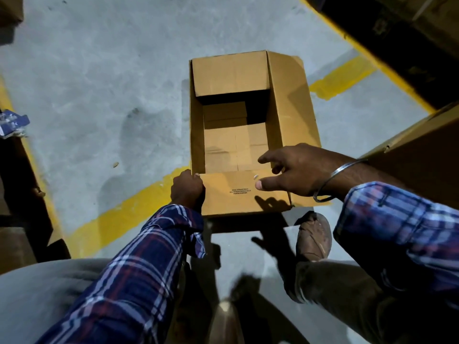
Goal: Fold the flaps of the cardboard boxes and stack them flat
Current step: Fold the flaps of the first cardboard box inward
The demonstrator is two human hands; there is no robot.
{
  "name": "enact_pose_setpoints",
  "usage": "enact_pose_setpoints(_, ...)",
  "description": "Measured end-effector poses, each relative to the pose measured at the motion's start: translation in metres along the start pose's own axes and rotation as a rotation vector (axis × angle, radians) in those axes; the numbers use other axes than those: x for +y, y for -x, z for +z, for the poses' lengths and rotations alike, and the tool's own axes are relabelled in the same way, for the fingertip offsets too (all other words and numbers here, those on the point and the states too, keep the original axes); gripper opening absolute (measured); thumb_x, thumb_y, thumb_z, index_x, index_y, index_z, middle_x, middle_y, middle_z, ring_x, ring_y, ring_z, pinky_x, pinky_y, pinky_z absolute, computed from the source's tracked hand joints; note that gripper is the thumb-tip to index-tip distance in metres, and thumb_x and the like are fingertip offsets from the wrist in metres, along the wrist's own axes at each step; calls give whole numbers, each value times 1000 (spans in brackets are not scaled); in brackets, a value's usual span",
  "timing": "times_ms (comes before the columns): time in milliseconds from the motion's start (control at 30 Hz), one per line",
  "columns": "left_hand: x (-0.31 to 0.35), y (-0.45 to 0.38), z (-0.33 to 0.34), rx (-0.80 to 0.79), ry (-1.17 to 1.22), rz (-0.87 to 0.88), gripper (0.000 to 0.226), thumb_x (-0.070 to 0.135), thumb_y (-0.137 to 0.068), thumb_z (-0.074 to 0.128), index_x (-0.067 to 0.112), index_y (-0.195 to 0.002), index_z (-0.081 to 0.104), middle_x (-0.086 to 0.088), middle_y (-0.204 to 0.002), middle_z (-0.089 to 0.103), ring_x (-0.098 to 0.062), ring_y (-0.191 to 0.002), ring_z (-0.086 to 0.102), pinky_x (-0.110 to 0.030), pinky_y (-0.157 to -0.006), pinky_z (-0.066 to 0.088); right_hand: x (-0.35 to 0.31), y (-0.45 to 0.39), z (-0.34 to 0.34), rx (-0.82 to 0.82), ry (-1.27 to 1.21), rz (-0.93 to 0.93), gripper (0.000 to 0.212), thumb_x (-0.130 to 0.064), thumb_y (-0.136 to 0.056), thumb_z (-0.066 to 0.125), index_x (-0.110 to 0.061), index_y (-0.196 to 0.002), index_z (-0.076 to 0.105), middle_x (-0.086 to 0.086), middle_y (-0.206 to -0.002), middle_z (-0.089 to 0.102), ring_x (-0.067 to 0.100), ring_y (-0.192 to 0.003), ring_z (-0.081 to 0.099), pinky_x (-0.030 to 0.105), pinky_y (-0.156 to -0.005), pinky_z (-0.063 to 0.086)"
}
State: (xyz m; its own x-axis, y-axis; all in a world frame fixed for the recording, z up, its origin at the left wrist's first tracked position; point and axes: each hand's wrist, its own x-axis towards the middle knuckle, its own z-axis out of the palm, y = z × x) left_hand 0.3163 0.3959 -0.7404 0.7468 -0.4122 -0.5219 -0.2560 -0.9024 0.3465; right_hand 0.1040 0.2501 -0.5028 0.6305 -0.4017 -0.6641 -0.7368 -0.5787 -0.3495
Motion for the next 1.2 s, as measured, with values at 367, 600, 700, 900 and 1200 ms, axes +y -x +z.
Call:
enact_pose_setpoints(367,87,49,-123,-334,-468,421,51,41,-103,59,9,-142,52,-12,-143,55,-30,-128,54,-40,-101,44,21,-58,60,-72,141,90,61,-46,-94,68,-15,-144,53,9,-140,59,27,-126,55,35,-101,47)
enact_pose_setpoints(600,80,122,-177,-418,-335,658,61,51,-99,60,25,-152,46,-3,-139,64,-20,-124,59,-33,-100,45,37,-125,99,216,56,87,64,-48,-93,66,-15,-145,47,10,-147,51,31,-135,46,47,-112,39)
enact_pose_setpoints(700,74,118,-174,-597,-540,553,73,59,-96,59,27,-158,36,-3,-152,53,-23,-138,49,-38,-113,39,50,-137,110,178,38,136,64,-59,-90,61,-19,-140,50,9,-136,60,32,-126,52,50,-111,37)
enact_pose_setpoints(900,90,96,-175,-521,-608,597,66,56,-100,54,26,-157,38,-5,-153,51,-26,-140,46,-42,-115,38,49,-132,85,409,-177,136,55,-66,-98,40,-22,-102,72,6,-107,72,29,-95,64,42,-89,51)
enact_pose_setpoints(1200,93,100,-177,-439,-593,612,59,36,-109,46,19,-162,25,-10,-158,45,-30,-146,40,-39,-113,35,16,-113,57,-510,-42,242,98,-58,-55,94,-19,-138,59,10,-123,70,32,-115,65,48,-93,55)
